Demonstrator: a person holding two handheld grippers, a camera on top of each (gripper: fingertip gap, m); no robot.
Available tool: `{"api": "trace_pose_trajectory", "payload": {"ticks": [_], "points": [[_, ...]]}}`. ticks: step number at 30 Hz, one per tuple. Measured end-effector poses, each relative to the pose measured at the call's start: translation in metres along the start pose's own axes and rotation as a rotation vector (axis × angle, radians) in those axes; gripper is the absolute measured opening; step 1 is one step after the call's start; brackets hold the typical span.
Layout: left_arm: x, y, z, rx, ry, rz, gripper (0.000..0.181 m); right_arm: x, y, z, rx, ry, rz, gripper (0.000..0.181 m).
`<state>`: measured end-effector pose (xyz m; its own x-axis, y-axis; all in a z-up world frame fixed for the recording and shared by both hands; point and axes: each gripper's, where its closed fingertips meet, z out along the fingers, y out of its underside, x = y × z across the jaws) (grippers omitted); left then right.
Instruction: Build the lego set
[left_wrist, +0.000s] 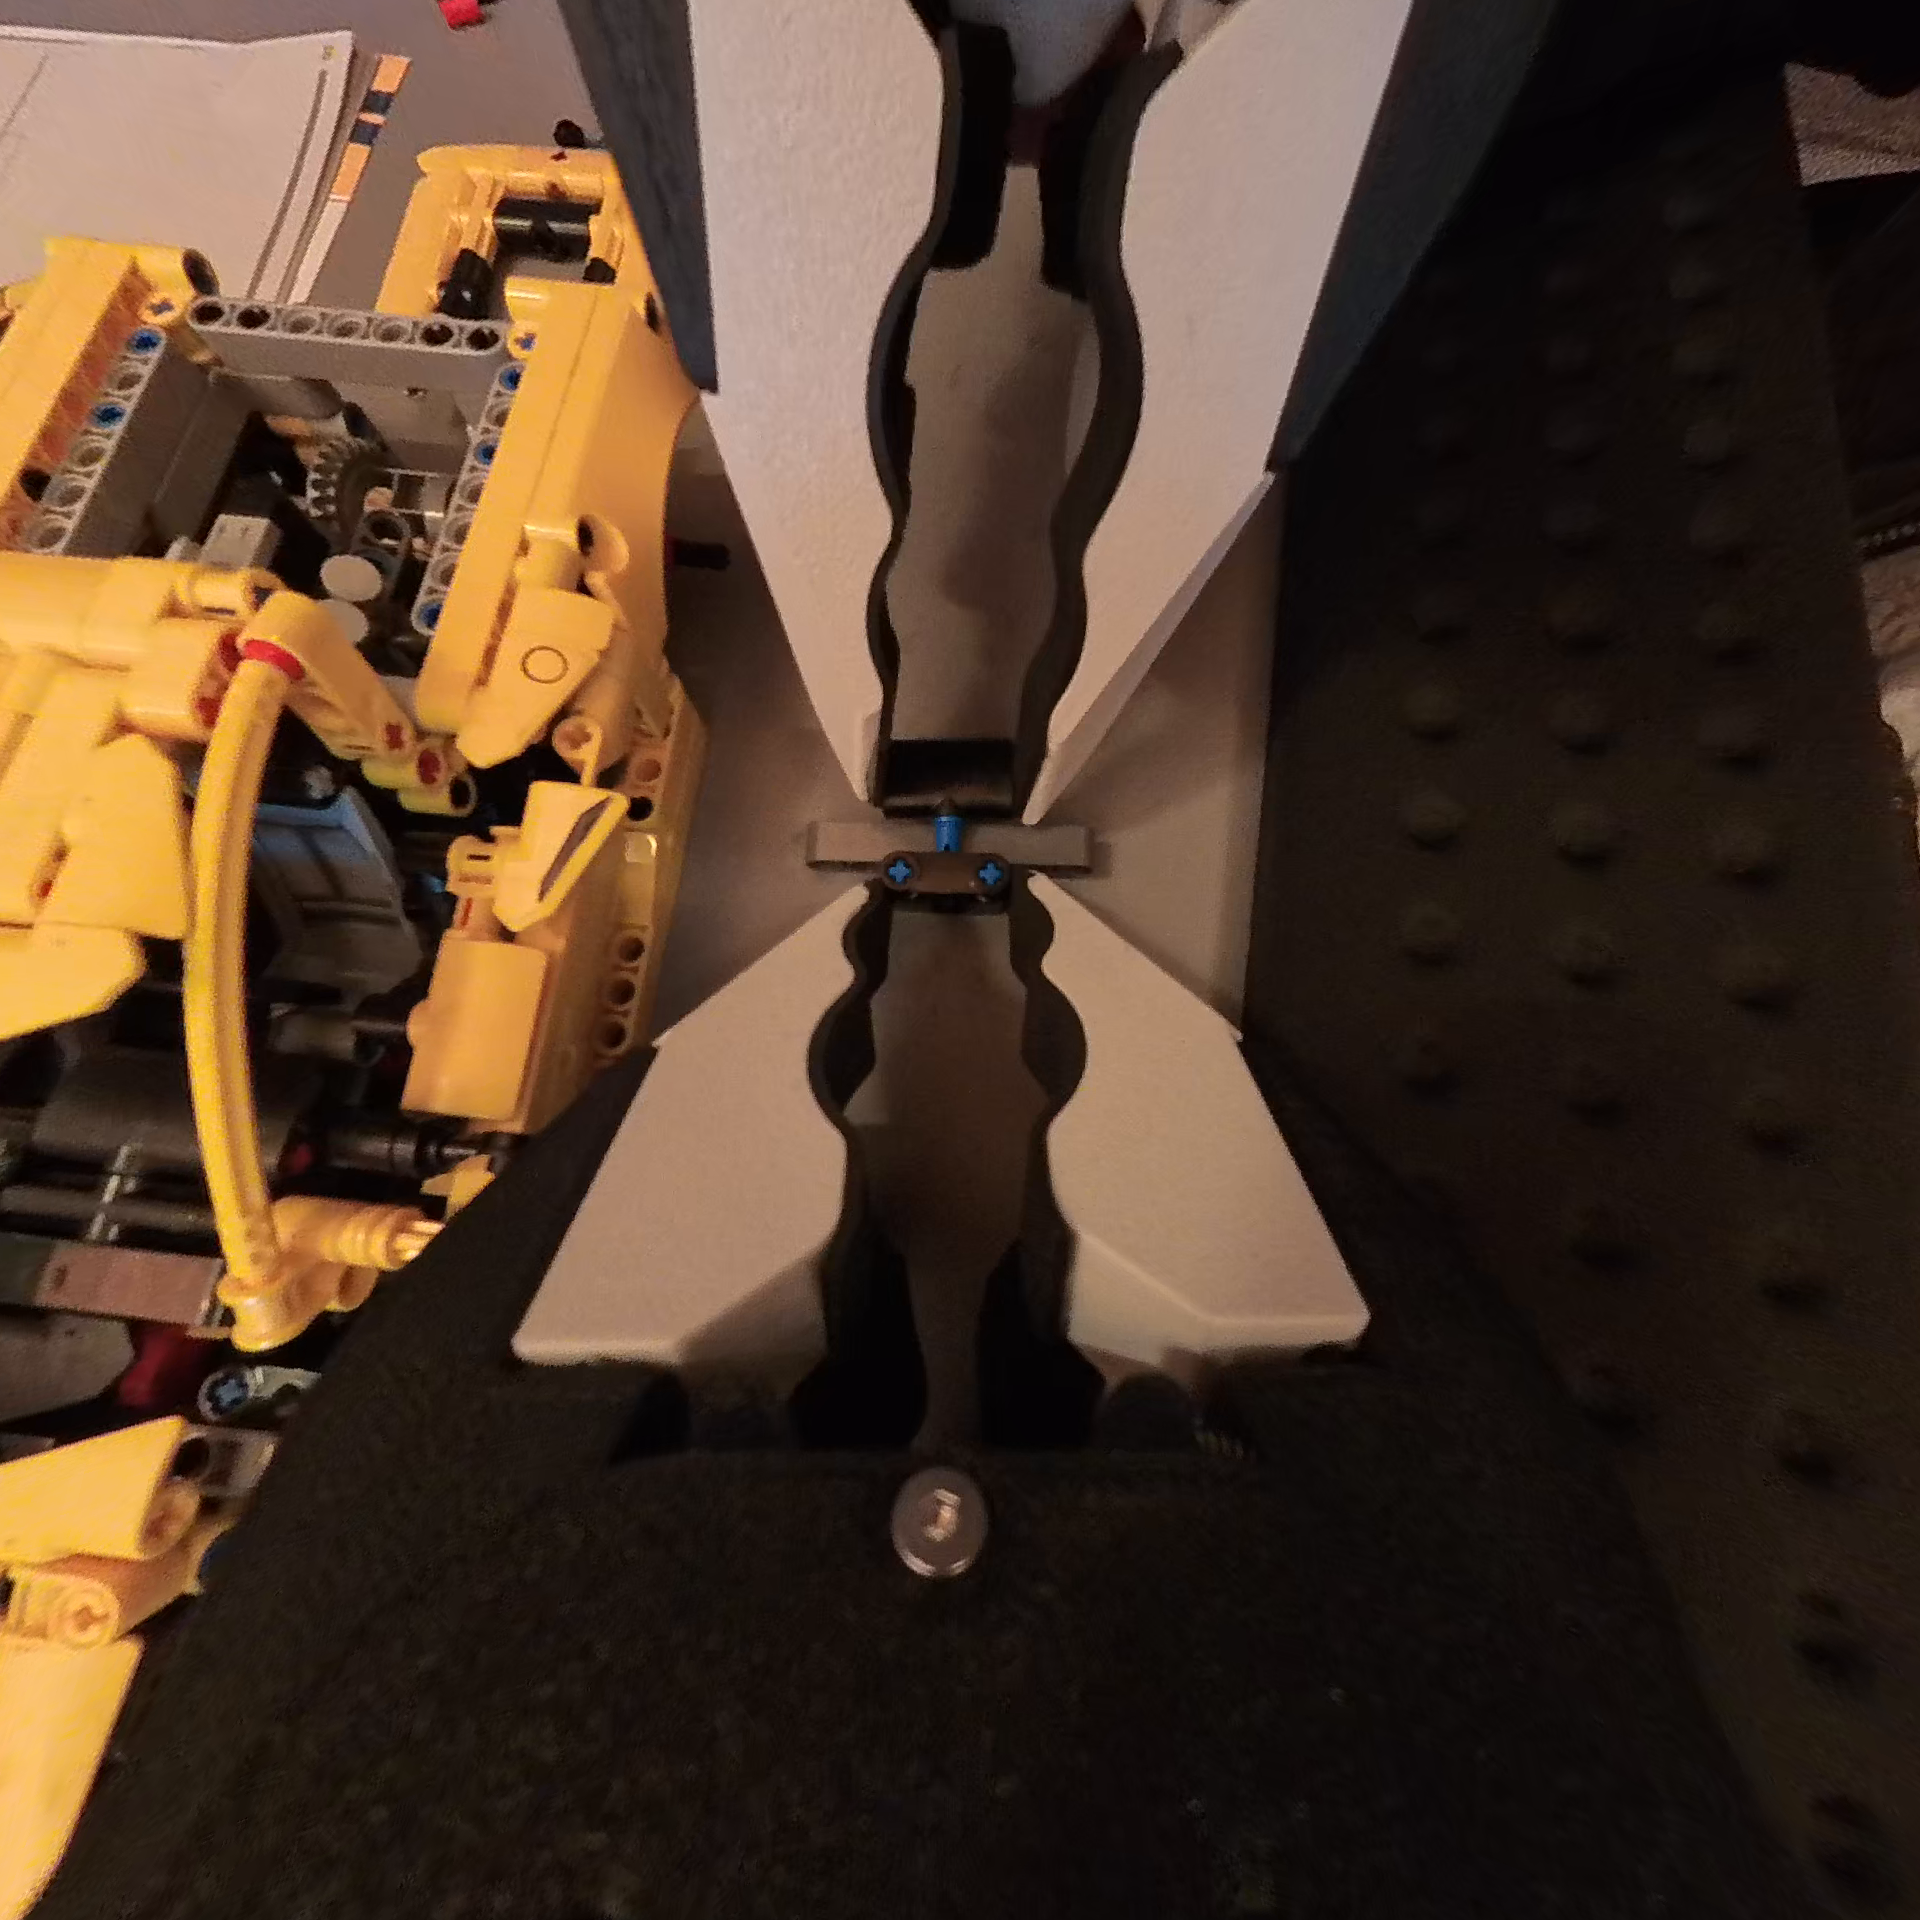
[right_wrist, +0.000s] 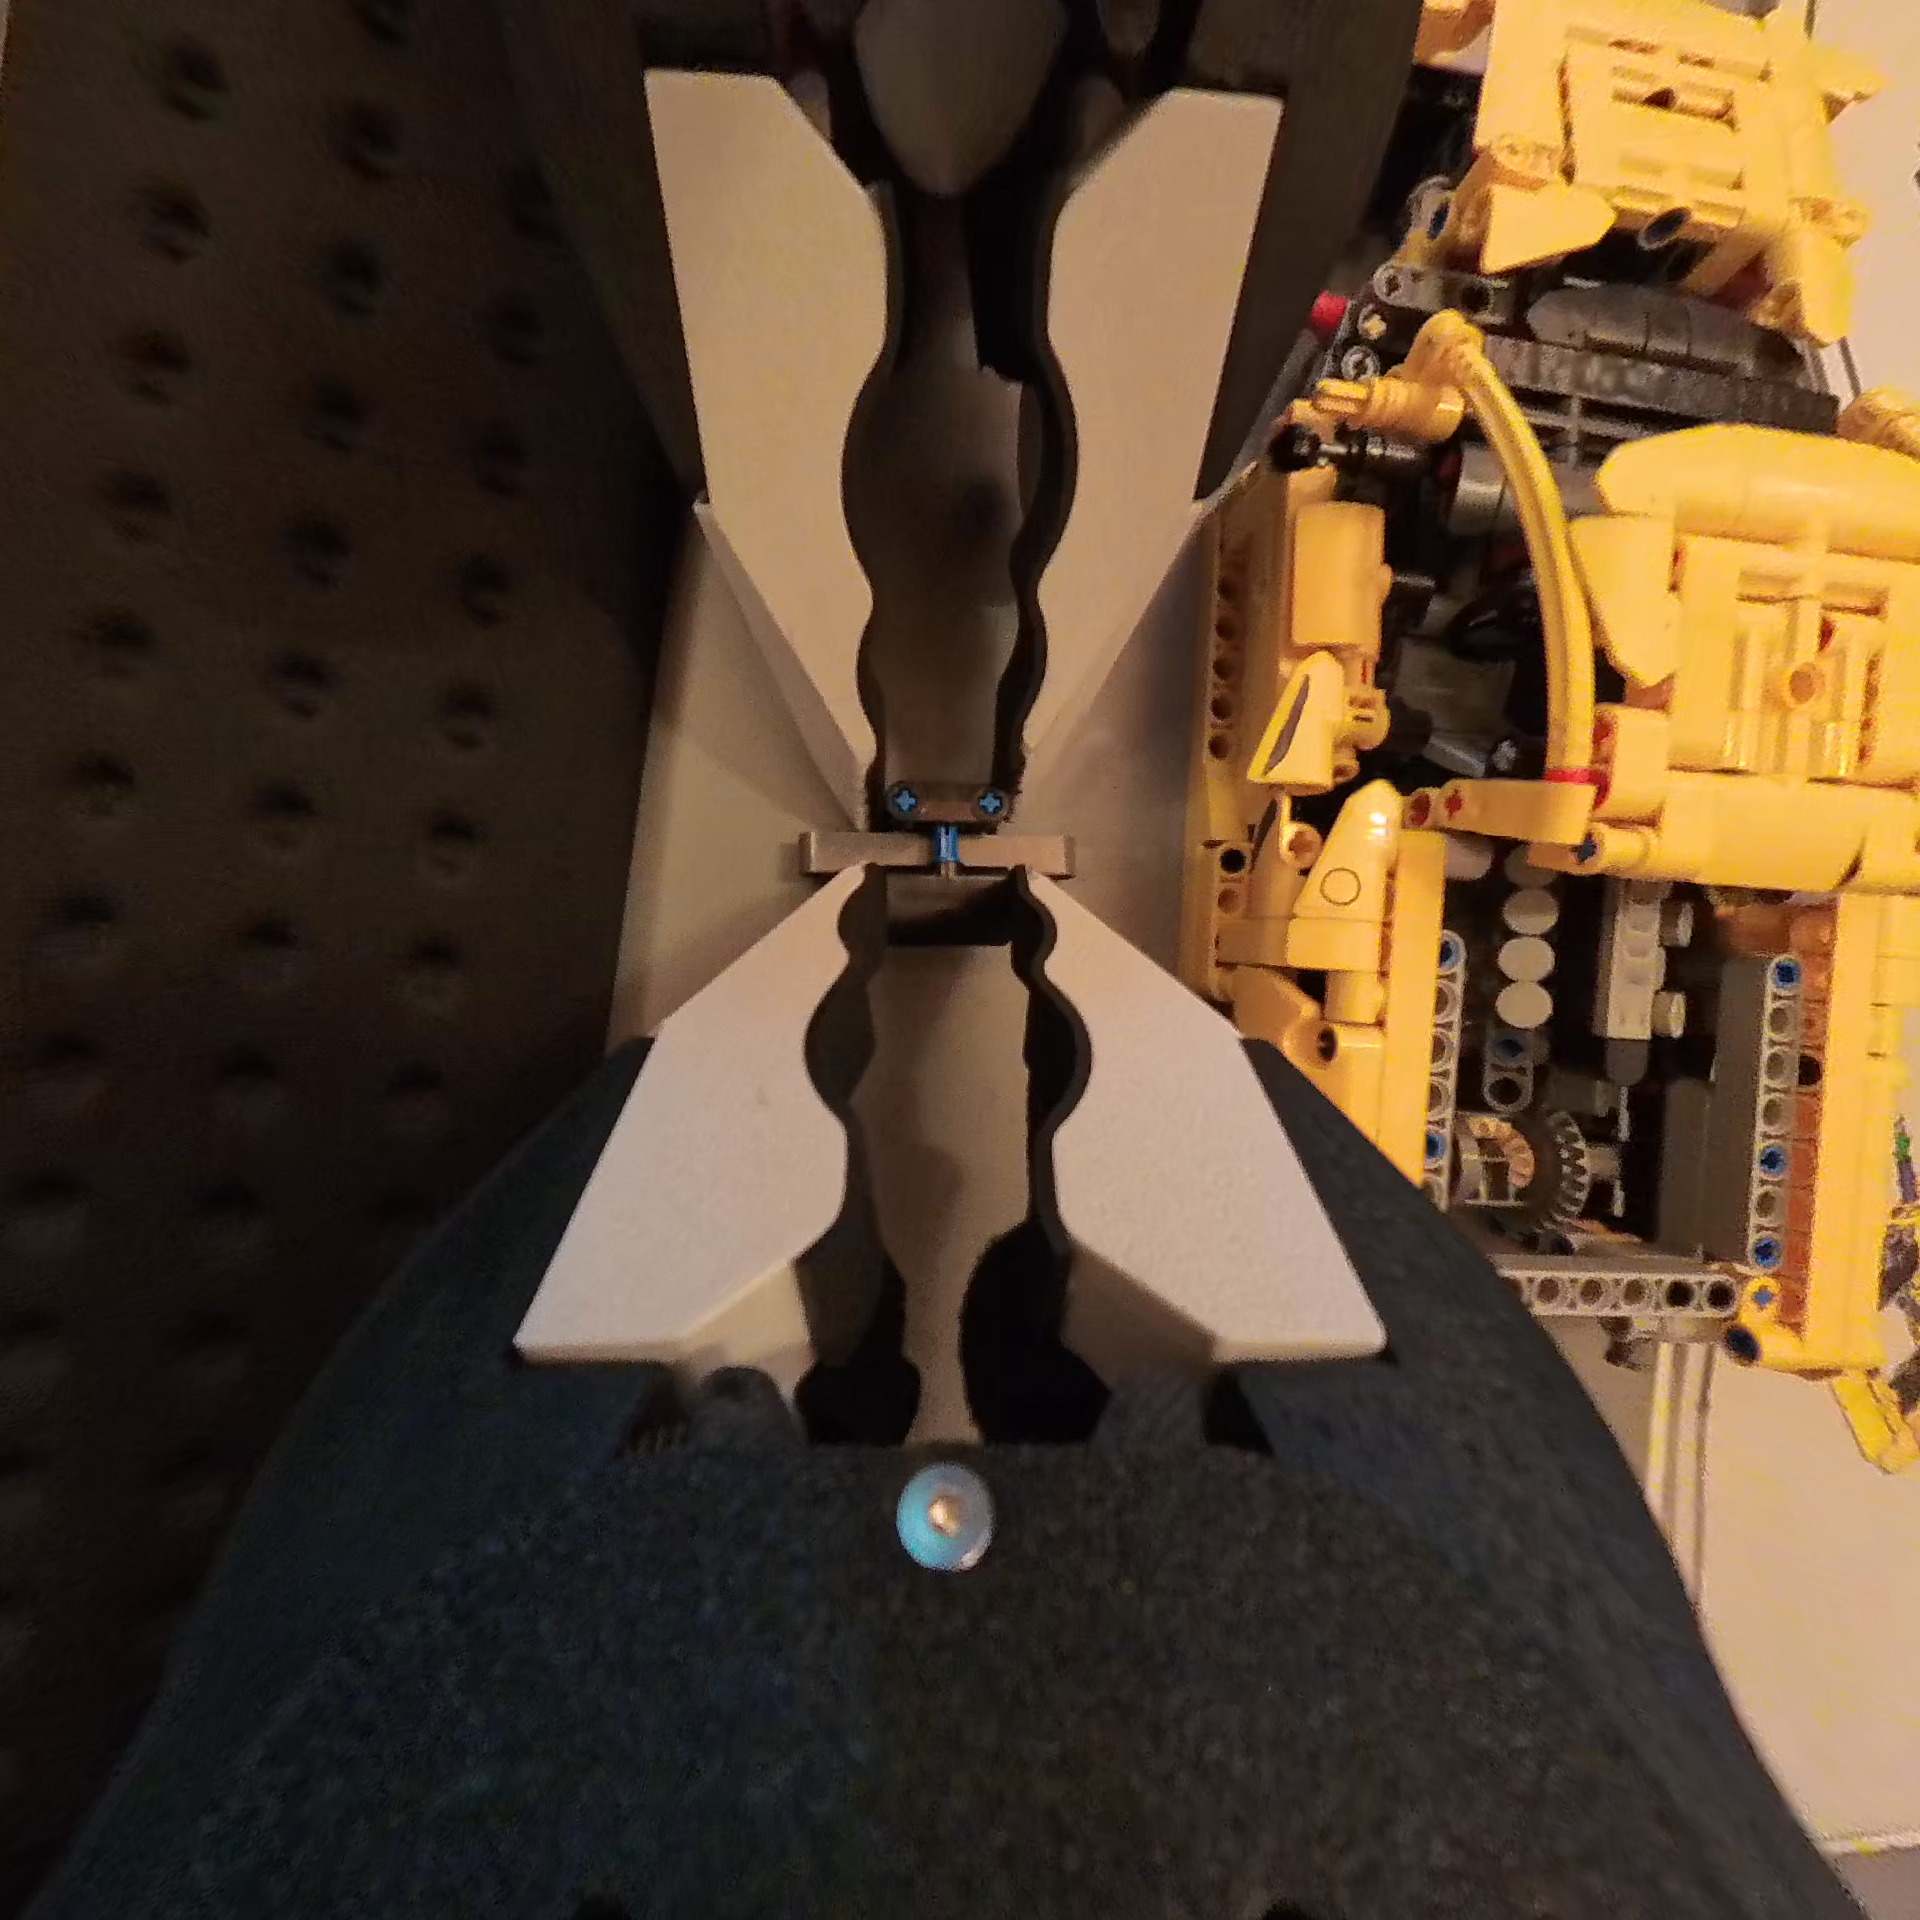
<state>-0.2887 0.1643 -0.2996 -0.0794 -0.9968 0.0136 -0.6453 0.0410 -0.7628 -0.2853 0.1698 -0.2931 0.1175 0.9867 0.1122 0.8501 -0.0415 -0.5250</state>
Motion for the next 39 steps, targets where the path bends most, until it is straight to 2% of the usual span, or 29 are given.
{"api": "trace_pose_trajectory", "payload": {"ticks": [5,9,16,18,19,25,29,33,36,39], "points": [[0.000,0.000,0.000,-0.002,-0.019,0.018,0.023,0.000,-0.001,0.000,0.036,0.014,0.012,0.023],[0.000,0.000,0.000,-0.002,-0.046,0.063,0.023,0.000,-0.002,0.000,0.072,-0.035,0.061,0.023],[0.007,0.000,0.000,-0.001,-0.002,0.078,0.022,-0.008,-0.004,0.002,0.089,-0.059,-0.003,0.023],[0.009,-0.002,0.001,-0.006,0.009,0.089,0.022,-0.017,-0.011,0.003,0.112,-0.102,-0.023,0.013],[0.009,-0.002,0.002,-0.003,0.009,0.092,0.022,-0.016,-0.010,0.003,0.090,-0.099,-0.029,0.013],[0.006,-0.001,0.002,0.002,-0.012,0.092,0.023,-0.012,-0.008,0.003,0.151,-0.086,0.033,0.015],[0.010,0.000,0.001,0.001,0.005,0.100,0.023,-0.016,-0.006,-0.007,0.232,-0.130,0.122,0.031],[0.010,0.000,0.001,0.000,0.008,0.094,0.023,-0.008,0.009,-0.014,0.259,-0.068,0.155,0.034],[0.010,0.001,0.001,-0.001,0.008,0.094,0.023,-0.009,0.025,-0.008,0.198,-0.060,0.172,0.040],[0.010,0.001,0.001,-0.001,0.005,0.089,0.023,-0.010,0.025,-0.008,0.180,-0.028,0.194,0.044]]}}
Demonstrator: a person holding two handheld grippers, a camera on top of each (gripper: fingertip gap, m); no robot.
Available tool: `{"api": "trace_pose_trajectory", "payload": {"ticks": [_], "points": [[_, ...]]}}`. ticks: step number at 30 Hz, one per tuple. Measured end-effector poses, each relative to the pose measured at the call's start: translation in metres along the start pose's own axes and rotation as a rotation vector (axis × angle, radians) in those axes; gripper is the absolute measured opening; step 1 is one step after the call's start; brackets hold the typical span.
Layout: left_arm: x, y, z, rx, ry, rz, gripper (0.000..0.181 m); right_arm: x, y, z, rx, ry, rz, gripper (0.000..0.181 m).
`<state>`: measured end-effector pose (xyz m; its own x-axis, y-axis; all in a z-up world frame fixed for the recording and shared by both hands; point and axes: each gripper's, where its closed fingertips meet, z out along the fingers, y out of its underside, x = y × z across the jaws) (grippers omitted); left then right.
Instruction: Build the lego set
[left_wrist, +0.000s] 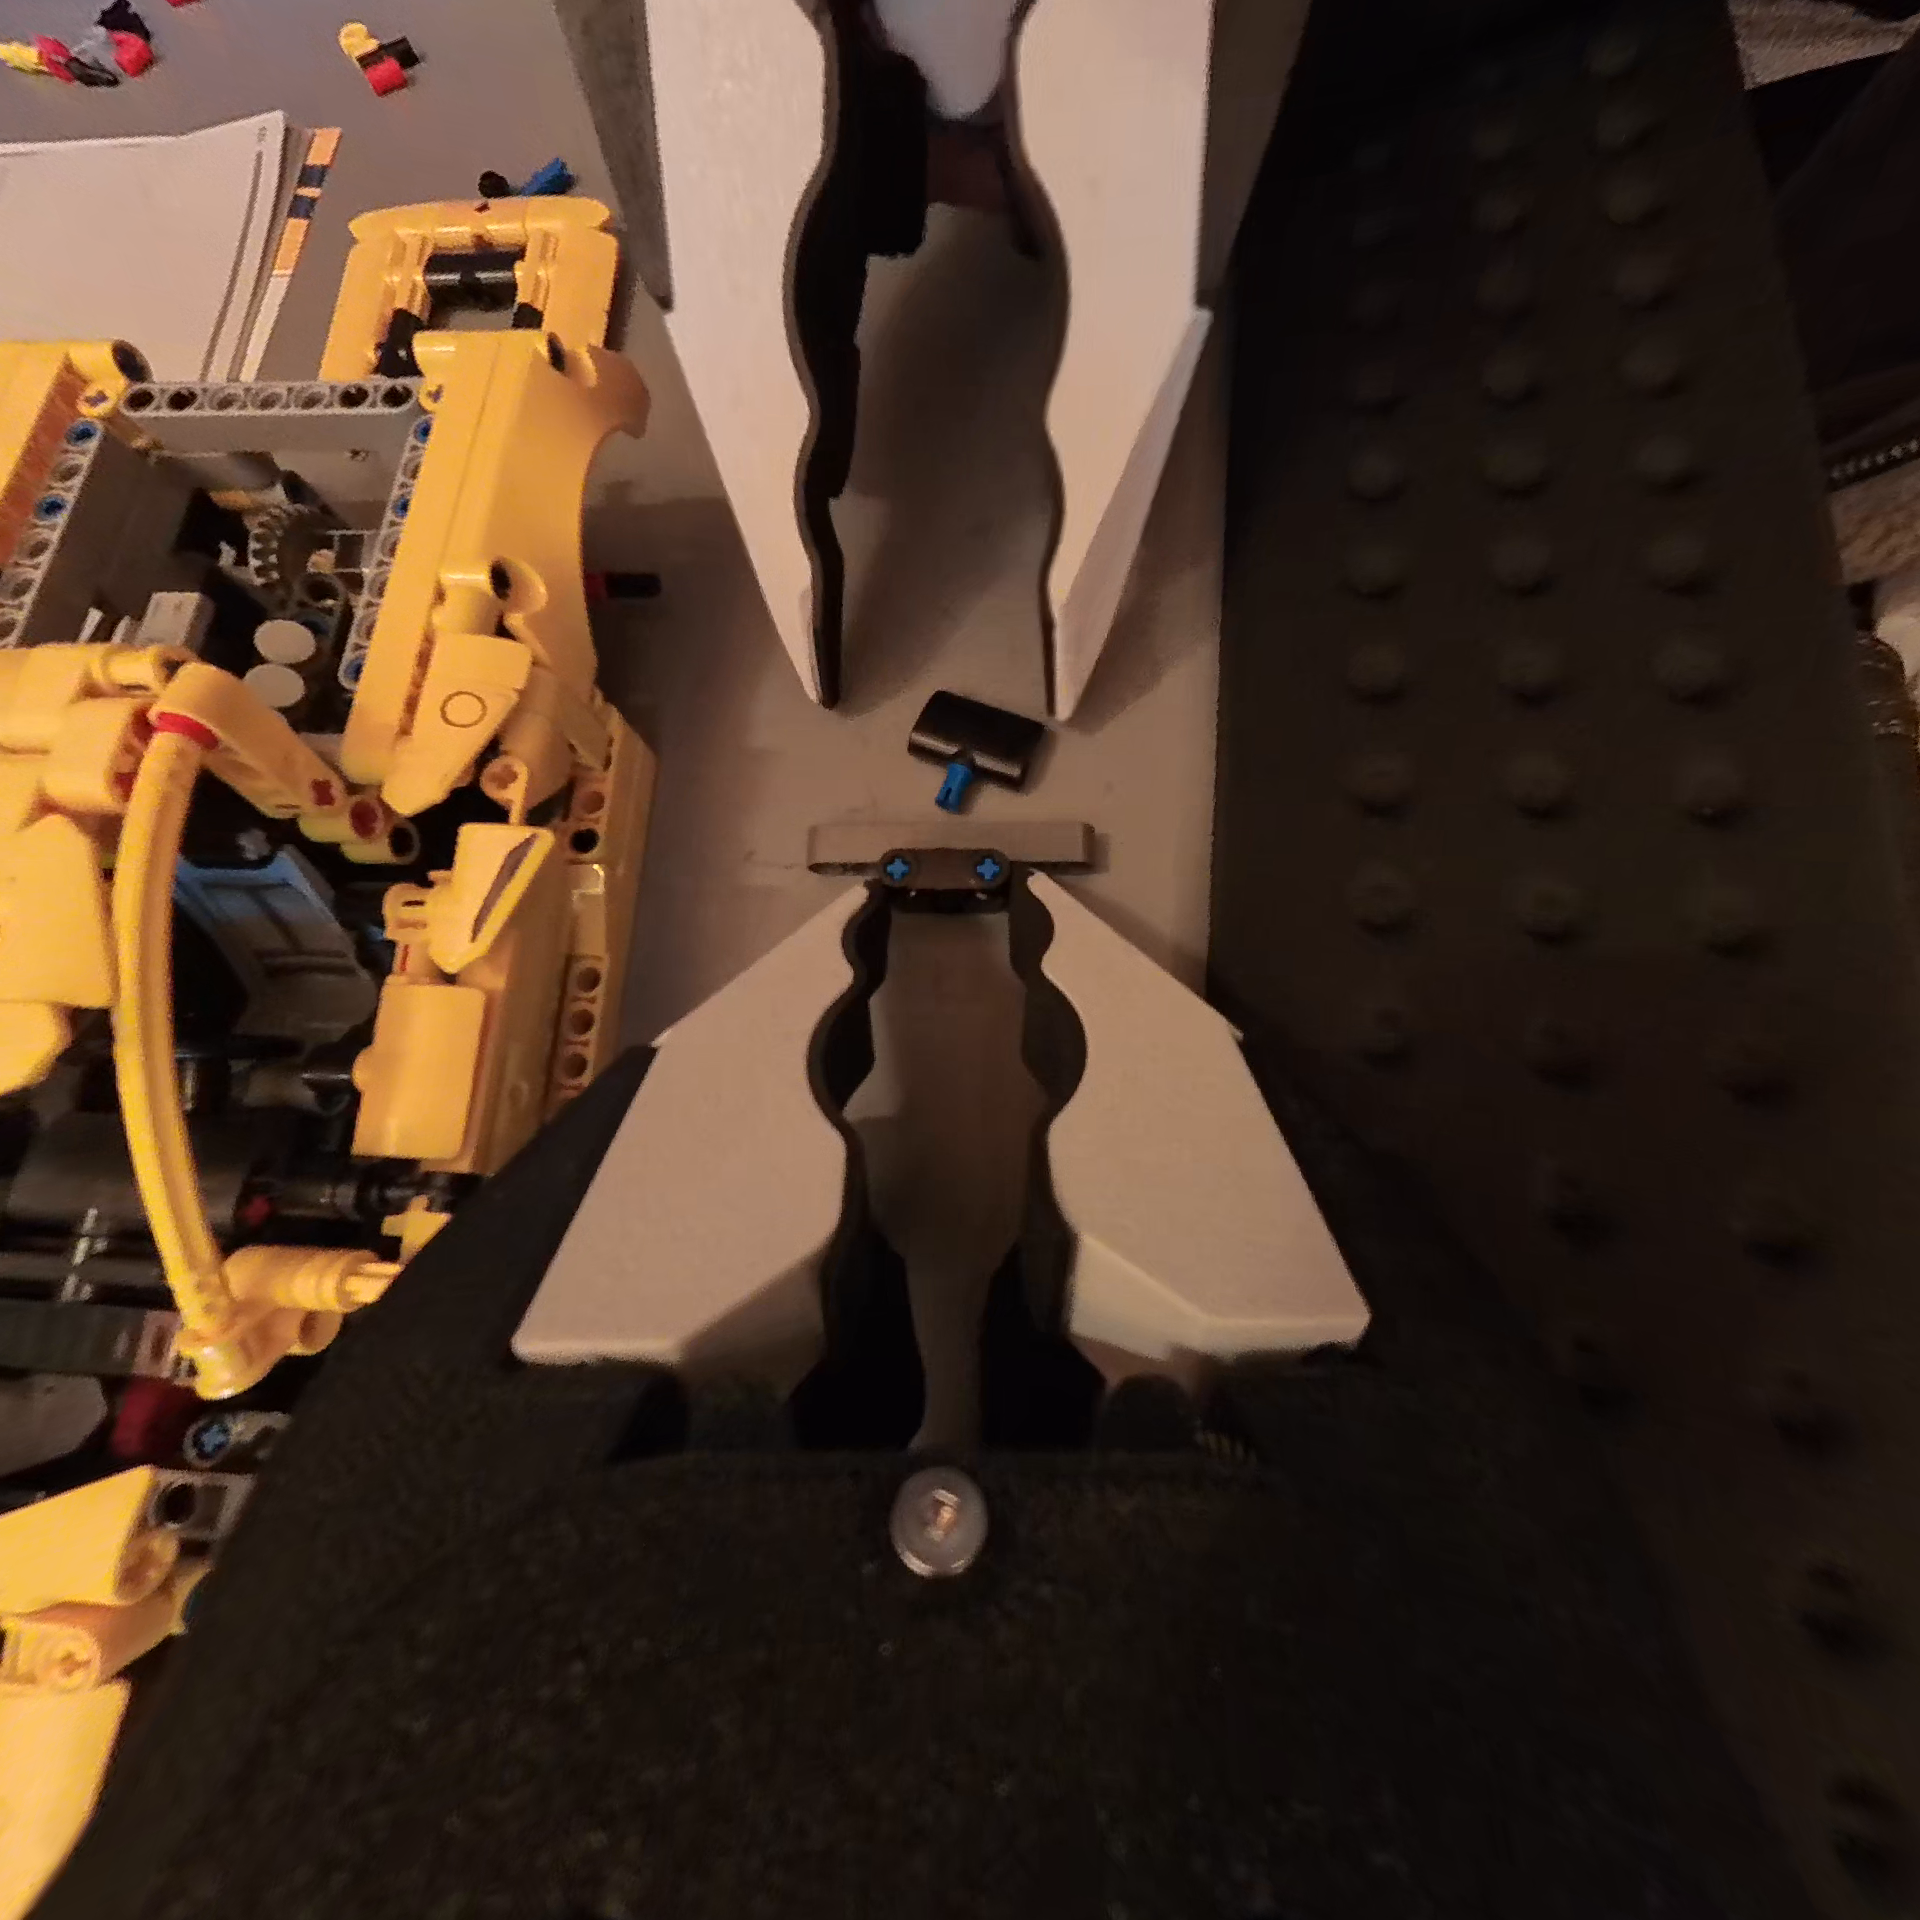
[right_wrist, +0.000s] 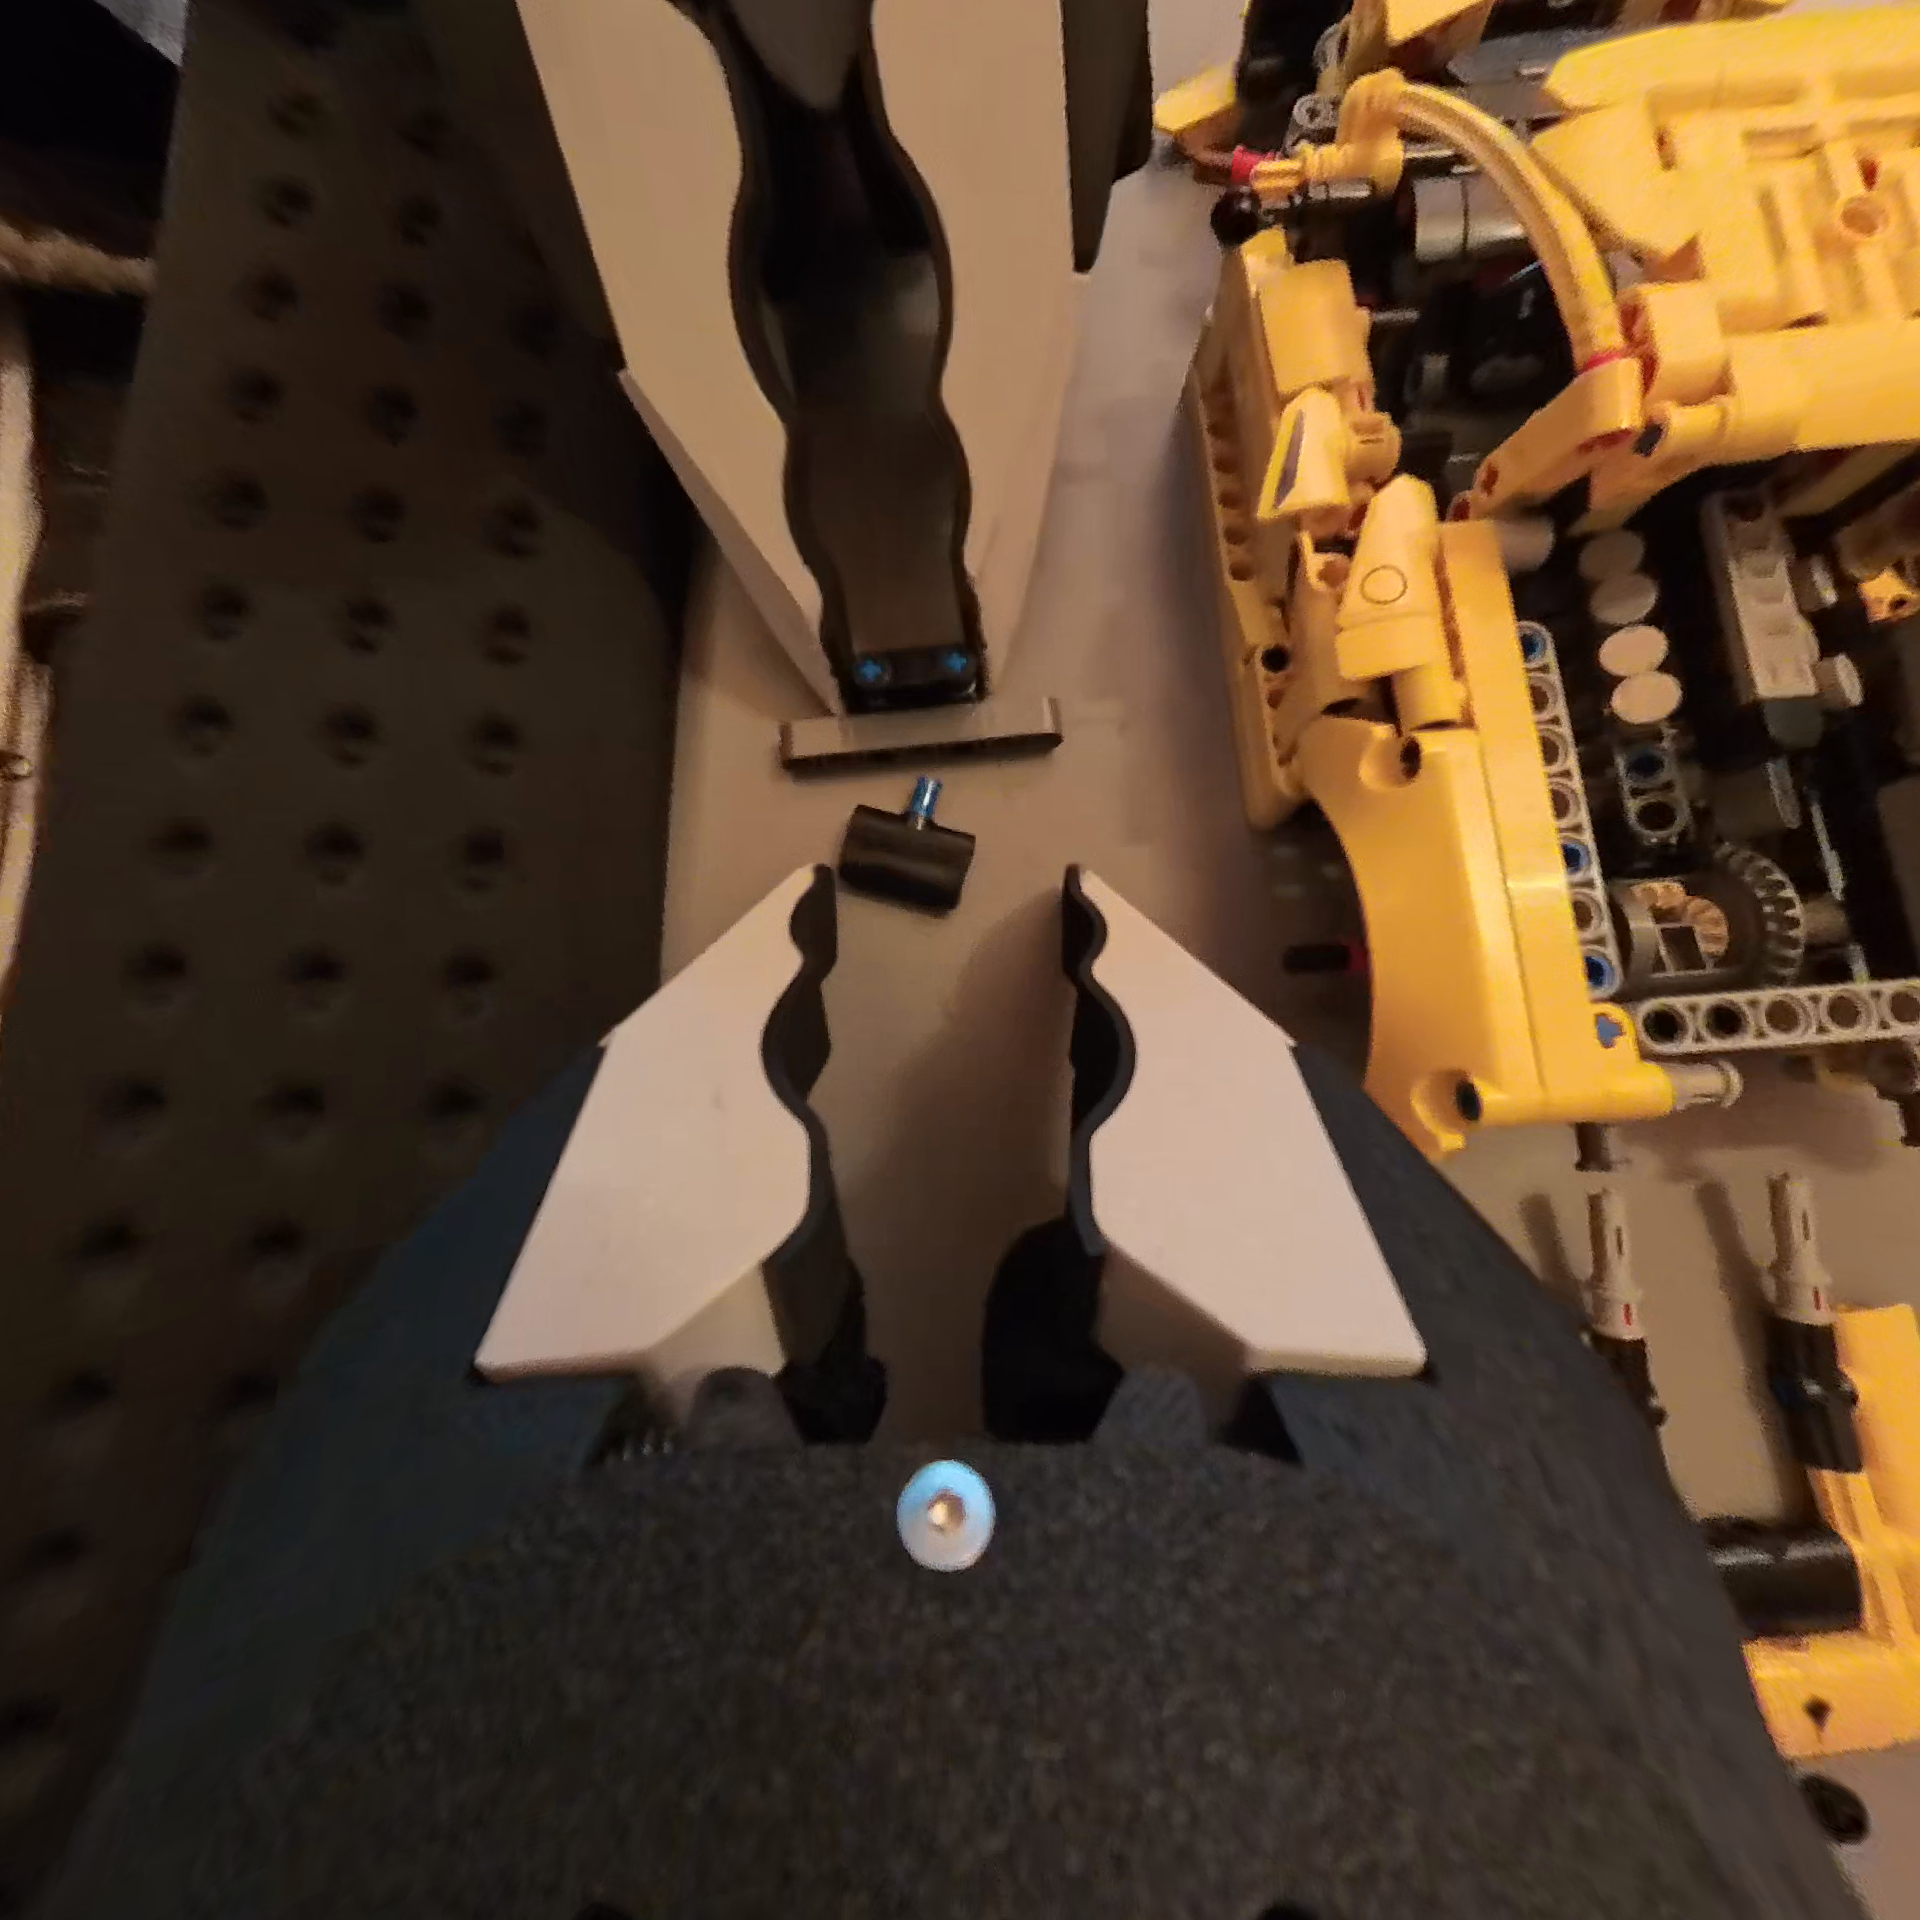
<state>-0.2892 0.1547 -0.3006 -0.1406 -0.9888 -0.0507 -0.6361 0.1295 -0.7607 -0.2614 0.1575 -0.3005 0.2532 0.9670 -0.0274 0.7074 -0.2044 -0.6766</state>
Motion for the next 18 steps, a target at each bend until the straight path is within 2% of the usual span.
{"api": "trace_pose_trajectory", "payload": {"ticks": [6,8,10,18], "points": [[-0.002,0.000,0.000,-0.001,-0.010,-0.019,0.023,-0.011,0.000,0.003,-0.002,0.108,0.096,0.047],[-0.002,0.000,0.000,-0.001,-0.008,-0.020,0.023,-0.005,-0.001,0.006,0.036,0.162,0.129,0.037],[-0.002,0.000,0.000,-0.001,-0.006,-0.022,0.023,-0.001,-0.001,0.006,0.041,0.209,0.082,0.024],[0.006,-0.001,0.000,0.001,0.030,0.010,0.023,-0.012,-0.006,0.003,0.006,0.084,-0.037,0.024]]}}
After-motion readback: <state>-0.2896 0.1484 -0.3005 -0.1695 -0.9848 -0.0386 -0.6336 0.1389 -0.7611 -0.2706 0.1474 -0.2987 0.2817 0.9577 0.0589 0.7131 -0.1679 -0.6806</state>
